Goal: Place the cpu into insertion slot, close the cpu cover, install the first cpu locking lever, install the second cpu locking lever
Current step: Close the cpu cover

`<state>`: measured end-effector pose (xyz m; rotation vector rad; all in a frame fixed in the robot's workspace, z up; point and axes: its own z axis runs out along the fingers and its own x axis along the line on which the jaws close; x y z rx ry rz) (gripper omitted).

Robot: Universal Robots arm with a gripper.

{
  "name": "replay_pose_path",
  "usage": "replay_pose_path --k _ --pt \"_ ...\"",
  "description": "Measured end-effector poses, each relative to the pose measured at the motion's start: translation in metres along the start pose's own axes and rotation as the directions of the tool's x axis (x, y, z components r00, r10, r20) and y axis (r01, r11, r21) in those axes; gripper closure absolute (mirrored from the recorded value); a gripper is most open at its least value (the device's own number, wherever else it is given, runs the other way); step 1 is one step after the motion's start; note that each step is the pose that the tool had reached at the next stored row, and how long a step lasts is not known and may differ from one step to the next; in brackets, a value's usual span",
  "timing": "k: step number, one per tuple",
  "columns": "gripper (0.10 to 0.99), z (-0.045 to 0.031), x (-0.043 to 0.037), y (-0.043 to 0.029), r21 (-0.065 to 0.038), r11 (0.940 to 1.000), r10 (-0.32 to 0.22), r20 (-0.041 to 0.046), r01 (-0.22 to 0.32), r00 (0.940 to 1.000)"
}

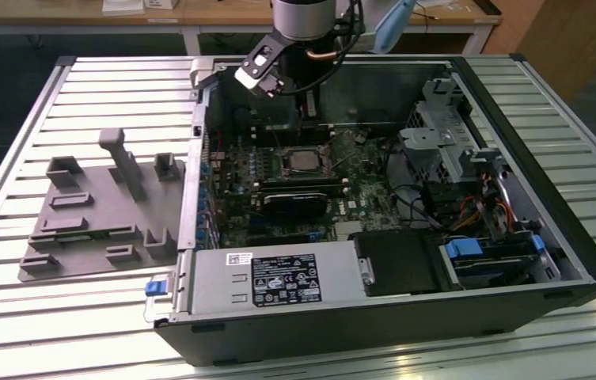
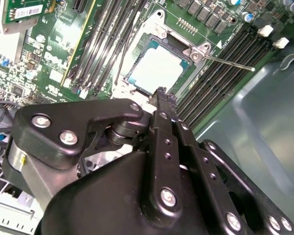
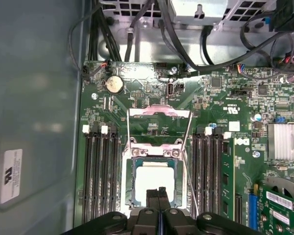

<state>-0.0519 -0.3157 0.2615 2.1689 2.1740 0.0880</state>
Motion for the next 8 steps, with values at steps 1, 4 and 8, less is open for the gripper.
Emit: replay_pose_path --k 1,4,8 --pt "0.984 -0.0006 0.0000 0.0001 0.000 1.0000 0.000 0.0001 0.000 1.0000" --pt "0.984 -0.0006 0.0000 0.0001 0.000 1.0000 0.000 -0.0001 0.000 1.0000" --pt "0.984 -0.0005 0.0000 0.0025 0.000 1.0000 0.000 0.0002 0.000 1.0000"
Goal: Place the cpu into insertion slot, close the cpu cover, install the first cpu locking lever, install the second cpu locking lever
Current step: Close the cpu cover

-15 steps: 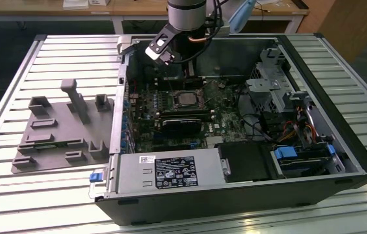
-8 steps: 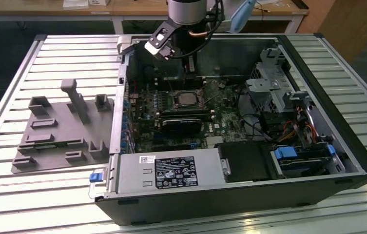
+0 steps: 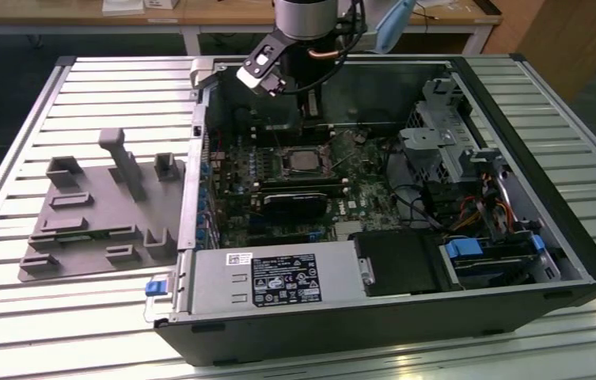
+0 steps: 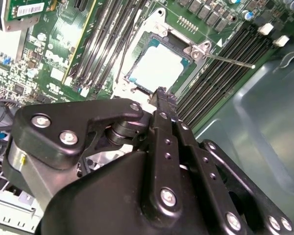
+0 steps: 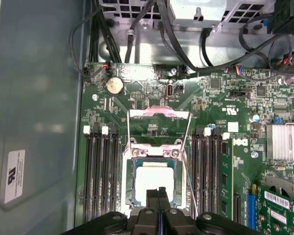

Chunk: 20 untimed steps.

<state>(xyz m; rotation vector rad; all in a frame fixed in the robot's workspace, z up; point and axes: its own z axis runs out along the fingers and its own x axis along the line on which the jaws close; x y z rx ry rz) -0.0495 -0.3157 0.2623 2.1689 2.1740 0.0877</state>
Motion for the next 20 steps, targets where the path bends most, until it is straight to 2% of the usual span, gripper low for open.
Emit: replay_pose_path --k 7,20 --pt "0.984 0.0015 0.0000 0.0161 0.000 1.0000 0.000 -0.0002 0.000 1.0000" --pt "0.984 0.0051 -0.0001 0.0566 0.000 1.0000 0.000 -0.0001 0.000 1.0000"
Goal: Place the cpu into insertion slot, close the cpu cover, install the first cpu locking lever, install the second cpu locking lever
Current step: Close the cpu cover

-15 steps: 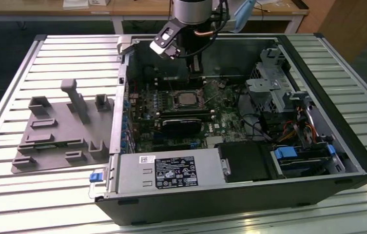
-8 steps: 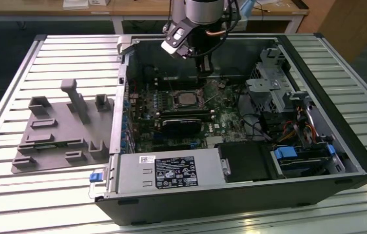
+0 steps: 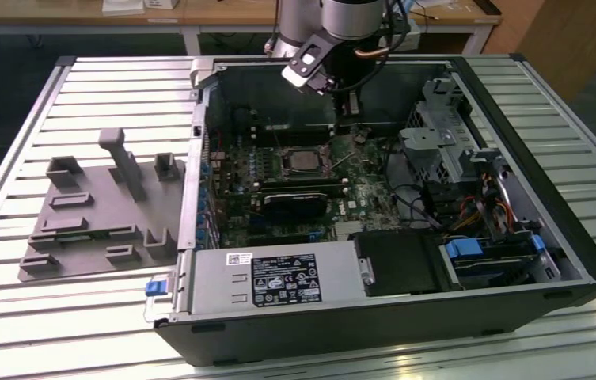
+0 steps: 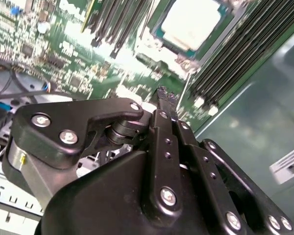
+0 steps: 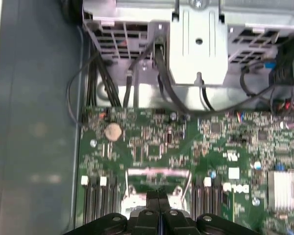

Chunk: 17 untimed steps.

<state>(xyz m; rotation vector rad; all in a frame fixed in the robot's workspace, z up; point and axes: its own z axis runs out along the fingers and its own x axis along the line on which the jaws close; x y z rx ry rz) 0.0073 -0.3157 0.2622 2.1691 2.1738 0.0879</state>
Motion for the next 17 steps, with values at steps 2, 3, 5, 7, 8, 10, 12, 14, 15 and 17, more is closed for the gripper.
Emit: replay_pose_path --k 2,3,5,7,8,10,12,14,15,17 --pt "0.984 0.0005 0.0000 0.0063 0.000 1.0000 0.000 0.0002 0.000 1.0000" --pt "0.984 0.0009 0.0000 0.0097 0.000 1.0000 0.000 0.0000 0.000 1.0000" --pt "0.984 0.0016 0.0000 0.0167 0.000 1.0000 0.000 -0.0001 0.000 1.0000" --pt "0.984 0.0023 0.0001 0.0235 0.000 1.0000 0.000 -0.0002 0.000 1.0000" --pt "0.984 0.0025 0.0000 0.0266 0.000 1.0000 0.000 -0.0001 0.000 1.0000" --pt "0.984 0.0031 0.0001 0.0324 0.000 1.0000 0.000 0.0000 0.000 1.0000" --pt "0.984 0.0037 0.0001 0.0362 0.000 1.0000 0.000 -0.0001 0.000 1.0000" --pt "0.984 0.0046 0.0001 0.0392 0.000 1.0000 0.000 -0.0001 0.000 1.0000" --pt "0.984 0.0054 0.0001 0.0407 0.000 1.0000 0.001 0.0000 -0.001 1.0000" --pt "0.984 0.0077 0.0001 0.0425 0.000 1.0000 0.001 0.0002 -0.001 1.0000"
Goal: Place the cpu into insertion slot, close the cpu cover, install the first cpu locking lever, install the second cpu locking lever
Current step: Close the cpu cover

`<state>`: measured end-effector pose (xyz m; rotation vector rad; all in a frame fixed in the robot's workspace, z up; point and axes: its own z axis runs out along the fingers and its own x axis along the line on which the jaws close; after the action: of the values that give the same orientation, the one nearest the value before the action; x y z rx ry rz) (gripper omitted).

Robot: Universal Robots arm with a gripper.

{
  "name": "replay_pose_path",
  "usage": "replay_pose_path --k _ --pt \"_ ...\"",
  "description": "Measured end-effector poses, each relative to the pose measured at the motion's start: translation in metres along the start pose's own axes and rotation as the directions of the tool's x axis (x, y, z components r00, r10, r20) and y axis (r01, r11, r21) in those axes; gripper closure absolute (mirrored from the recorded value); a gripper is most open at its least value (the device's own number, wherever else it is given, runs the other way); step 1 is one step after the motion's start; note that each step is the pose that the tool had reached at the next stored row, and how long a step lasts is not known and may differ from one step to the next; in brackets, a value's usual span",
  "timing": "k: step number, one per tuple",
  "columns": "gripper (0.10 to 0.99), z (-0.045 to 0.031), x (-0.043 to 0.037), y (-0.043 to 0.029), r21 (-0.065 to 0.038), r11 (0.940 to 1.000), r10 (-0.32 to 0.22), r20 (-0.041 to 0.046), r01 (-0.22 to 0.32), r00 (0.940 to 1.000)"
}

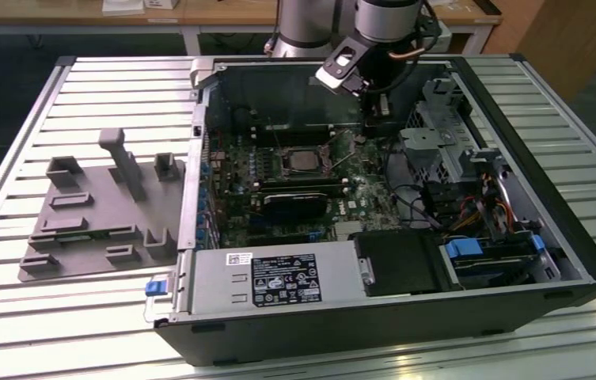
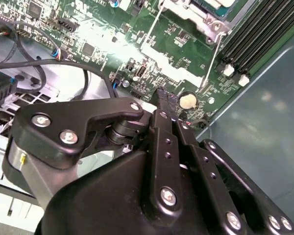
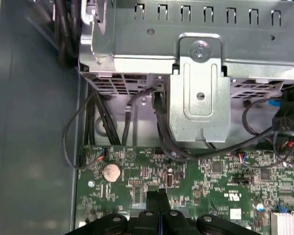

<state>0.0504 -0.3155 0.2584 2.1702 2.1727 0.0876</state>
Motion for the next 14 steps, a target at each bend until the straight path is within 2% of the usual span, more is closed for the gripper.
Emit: replay_pose_path --k 7,14 --pt "0.984 0.0123 0.0001 0.0008 0.001 1.0000 0.006 0.0005 -0.006 1.0000" --pt "0.984 0.0183 0.0002 0.0004 0.001 0.9996 0.029 0.0023 -0.029 0.9996"
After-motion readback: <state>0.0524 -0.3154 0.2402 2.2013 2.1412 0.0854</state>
